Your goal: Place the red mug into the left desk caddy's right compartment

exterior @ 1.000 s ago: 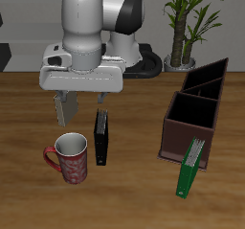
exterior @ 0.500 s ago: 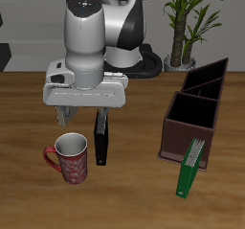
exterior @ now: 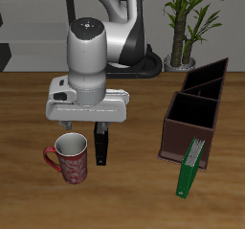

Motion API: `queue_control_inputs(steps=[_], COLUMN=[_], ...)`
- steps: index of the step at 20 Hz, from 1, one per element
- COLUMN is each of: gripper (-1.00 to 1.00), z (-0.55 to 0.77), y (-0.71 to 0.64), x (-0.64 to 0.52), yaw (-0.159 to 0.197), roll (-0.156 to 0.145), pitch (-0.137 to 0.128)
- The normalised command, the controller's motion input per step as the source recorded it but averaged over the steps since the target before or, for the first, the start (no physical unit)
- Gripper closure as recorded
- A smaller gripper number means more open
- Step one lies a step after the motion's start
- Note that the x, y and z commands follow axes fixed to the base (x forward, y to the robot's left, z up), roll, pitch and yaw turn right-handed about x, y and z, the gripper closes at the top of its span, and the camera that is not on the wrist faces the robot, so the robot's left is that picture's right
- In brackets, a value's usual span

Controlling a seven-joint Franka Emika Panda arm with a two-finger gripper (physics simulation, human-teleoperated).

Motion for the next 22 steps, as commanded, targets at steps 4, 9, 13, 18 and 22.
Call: queue_control_inputs(steps=[4, 9, 13, 18, 22], gripper=[-1.0, -1.0, -1.0, -1.0, 1.0], z=[-0.24, -0.3, -0.34, -0.31, -0.35], y=[0.03, -0.01, 0.0, -0.03, -0.07], x=[0.09, 0.12, 0.14, 0.07, 0.05], yaw=[-0.021, -0.014, -0.07, -0.026, -0.044], roll=[-0.001, -0.028, -0.031, -0.018, -0.014], pitch=[0.026, 0.021, 0.038, 0.045, 0.038])
